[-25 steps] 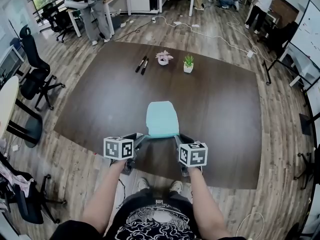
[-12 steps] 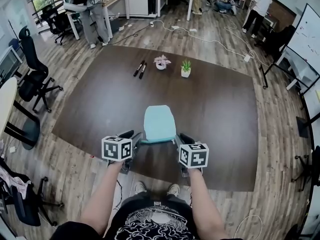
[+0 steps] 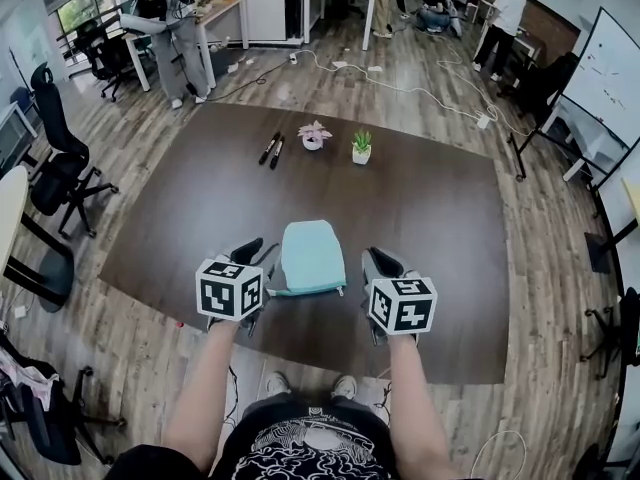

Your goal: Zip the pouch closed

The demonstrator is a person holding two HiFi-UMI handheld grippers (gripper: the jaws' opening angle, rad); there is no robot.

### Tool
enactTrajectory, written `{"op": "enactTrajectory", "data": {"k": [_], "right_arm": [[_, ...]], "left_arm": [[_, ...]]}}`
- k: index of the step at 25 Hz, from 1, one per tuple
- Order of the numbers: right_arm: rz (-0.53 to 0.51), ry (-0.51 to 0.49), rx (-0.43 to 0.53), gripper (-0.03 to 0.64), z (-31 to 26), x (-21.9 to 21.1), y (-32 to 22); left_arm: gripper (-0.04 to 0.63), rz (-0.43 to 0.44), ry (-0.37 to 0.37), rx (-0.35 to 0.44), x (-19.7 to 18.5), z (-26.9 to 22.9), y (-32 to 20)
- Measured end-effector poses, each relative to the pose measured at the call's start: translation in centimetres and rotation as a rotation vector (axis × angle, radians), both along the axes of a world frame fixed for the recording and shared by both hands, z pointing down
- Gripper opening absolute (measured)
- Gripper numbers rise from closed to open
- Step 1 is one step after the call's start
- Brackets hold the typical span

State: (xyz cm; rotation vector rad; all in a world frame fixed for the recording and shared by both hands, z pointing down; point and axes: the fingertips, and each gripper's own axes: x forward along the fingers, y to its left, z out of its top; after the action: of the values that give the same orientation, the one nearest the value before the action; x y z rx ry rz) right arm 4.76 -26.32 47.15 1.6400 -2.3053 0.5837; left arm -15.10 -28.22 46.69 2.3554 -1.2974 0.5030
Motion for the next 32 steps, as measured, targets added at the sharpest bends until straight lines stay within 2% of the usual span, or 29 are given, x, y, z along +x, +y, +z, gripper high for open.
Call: {"op": "enactTrajectory", "data": {"k": [5,15,22,26,32], "right_arm": [[0.028,0.021,0.109,0.003,-4.8,1.3,-0.4],[0.074,0.112,0.277,-0.002,-10.5,3.1,0.3],[0.087,0.128,0.353,-0.002,-12.1,3.4,0.7],[0.083,0.125,0.36,-0.002,-12.2,3.2,0.8],[0.076,0.127,0.359,-0.002,-12.1,3.1,0.8]], "left_arm": [[0.123,0.006,-0.013,0.095,0.7,-4.0,-1.1],[0.066,0.039,-0.072,0.248,1.5,-9.1,-1.1],[0.038,0.01,-0.072,0.295,1.0,-10.3,-1.0],[0.026,-0.008,-0.078,0.319,0.4,-10.7,-0.9],[0.02,-0.03,-0.088,0.312,0.0,-10.3,-0.5]]}}
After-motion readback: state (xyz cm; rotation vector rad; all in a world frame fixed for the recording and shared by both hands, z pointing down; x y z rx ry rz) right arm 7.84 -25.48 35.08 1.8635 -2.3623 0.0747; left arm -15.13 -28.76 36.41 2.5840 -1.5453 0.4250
